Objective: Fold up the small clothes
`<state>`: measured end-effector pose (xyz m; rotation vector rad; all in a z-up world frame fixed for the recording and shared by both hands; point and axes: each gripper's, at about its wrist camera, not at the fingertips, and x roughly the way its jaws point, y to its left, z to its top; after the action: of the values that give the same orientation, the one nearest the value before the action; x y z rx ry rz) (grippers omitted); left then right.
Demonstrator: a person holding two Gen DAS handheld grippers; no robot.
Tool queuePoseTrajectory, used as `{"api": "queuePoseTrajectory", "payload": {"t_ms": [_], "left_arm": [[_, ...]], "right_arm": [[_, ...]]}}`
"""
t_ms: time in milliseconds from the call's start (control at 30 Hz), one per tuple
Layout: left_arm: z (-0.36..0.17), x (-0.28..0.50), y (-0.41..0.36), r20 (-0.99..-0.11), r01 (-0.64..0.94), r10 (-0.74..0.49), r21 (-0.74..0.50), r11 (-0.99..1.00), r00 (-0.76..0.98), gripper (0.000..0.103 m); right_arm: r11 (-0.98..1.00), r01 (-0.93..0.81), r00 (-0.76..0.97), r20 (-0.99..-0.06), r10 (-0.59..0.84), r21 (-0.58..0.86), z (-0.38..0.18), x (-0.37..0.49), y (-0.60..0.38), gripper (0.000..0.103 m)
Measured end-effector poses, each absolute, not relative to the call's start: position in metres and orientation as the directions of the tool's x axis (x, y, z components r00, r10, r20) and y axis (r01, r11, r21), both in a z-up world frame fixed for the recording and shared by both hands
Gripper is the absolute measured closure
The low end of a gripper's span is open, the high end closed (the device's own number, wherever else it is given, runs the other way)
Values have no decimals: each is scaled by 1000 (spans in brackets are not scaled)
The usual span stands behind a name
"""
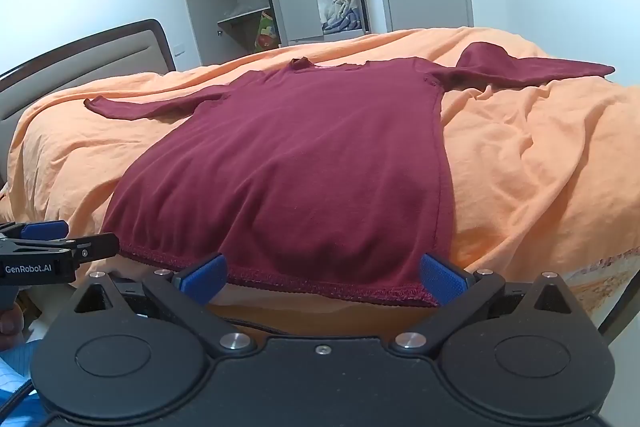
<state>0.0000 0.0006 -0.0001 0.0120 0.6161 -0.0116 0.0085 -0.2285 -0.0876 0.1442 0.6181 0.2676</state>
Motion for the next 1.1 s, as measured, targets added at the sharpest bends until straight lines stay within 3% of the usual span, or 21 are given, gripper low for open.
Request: {"api": "queuePoseTrajectory", "payload": {"t_ms": [1100], "left_arm": [[1,-1,-2,-571,17,0,24,1000,821,0]], "right_arm": [[956,-206,785,-549,288,208,-87,8,-228,0]]}}
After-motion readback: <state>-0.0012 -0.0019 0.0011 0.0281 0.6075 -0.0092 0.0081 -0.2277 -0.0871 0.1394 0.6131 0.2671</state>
